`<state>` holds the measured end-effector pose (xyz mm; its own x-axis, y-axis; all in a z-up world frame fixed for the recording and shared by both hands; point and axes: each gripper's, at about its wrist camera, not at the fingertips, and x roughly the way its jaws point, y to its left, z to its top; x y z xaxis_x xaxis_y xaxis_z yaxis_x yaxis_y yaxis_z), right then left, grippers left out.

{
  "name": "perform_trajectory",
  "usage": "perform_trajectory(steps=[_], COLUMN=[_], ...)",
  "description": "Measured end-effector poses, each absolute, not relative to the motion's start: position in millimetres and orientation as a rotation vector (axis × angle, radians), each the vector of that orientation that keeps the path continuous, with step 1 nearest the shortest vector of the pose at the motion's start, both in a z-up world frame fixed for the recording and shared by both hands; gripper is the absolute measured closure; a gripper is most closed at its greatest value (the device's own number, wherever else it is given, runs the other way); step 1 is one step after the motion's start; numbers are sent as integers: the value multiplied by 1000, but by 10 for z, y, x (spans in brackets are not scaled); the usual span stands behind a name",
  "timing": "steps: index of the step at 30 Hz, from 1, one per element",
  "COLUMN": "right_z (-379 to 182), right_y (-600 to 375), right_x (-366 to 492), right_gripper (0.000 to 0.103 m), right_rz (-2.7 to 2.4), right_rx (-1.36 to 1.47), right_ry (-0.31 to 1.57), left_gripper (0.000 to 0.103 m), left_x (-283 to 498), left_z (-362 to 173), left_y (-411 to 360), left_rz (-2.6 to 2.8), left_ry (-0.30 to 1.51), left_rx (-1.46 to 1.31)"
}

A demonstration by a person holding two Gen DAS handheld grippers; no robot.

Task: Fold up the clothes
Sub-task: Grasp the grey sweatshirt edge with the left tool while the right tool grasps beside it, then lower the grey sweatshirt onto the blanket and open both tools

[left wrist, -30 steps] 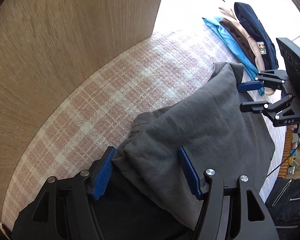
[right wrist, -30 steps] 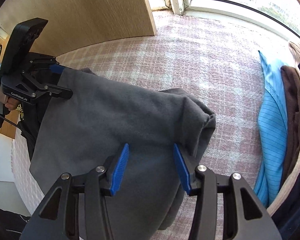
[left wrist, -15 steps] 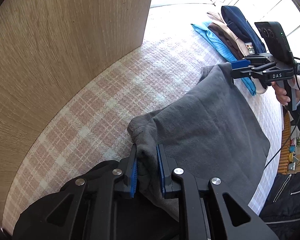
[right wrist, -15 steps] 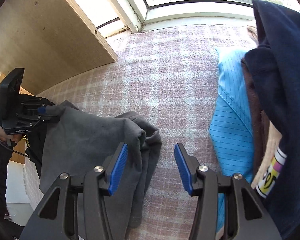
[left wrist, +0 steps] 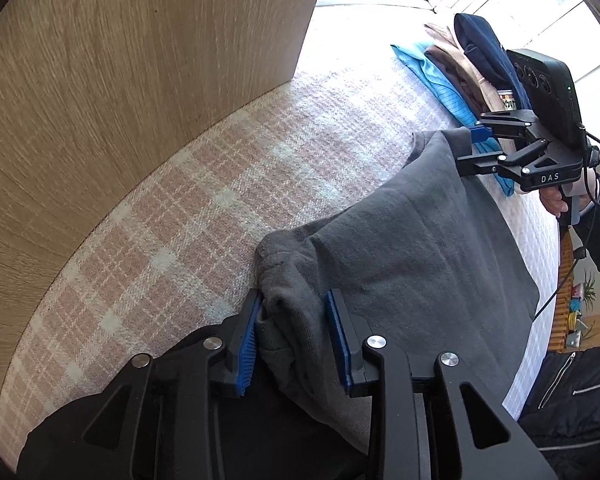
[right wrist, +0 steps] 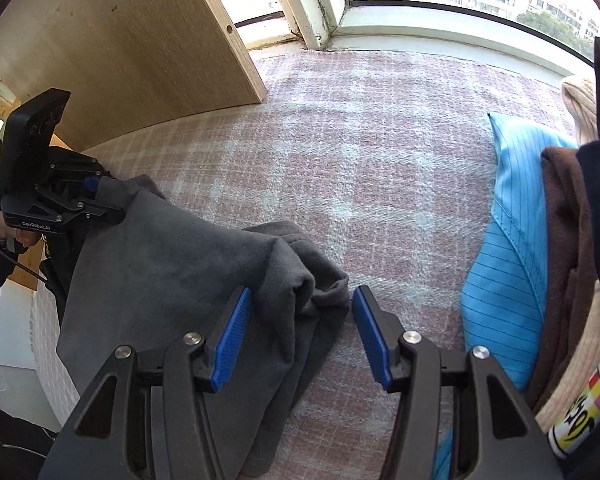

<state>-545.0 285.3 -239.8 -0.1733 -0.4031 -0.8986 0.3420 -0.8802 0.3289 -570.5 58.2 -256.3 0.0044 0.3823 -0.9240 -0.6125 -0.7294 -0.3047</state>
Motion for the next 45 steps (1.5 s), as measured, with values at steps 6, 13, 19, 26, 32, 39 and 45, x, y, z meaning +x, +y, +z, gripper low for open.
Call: perform_trajectory(steps=[6, 13, 19, 26, 32, 39, 45], right_z=[-2380, -1930, -1197, -218, -808, -1879, -2087], right_y=[2748, 2822, 2847, 2918, 2951, 2942, 2874], right_x=[-5430, -5190, -4972, -4587, -4209, -3523, -3100], right_gripper=[88, 91, 91, 91, 91, 91, 86], right_rz=[-2076, -2125, -2206, -2446, -2466, -2322, -2281], right_rx=[1584, 1432, 1275, 930, 1049, 1273, 1334], right_ry=[-58, -123, -93, 60, 148, 231, 547], left_gripper=[90, 91, 91, 91, 91, 91, 82], left_x=[-5599, -5339, -5090, -4654, -4099, -3420, -3210], left_z=[-2507, -1972, -1113, -139, -861, -2007, -2036], left_y=[656, 544, 568, 609, 870, 949, 838], left_rz=[1831, 1924, 2013, 2216, 2067, 1818, 1821], left_ry=[287, 247, 312, 448, 534, 544, 562], left_rx=[-1534, -1404, -1224, -899, -1005, -1282, -1312])
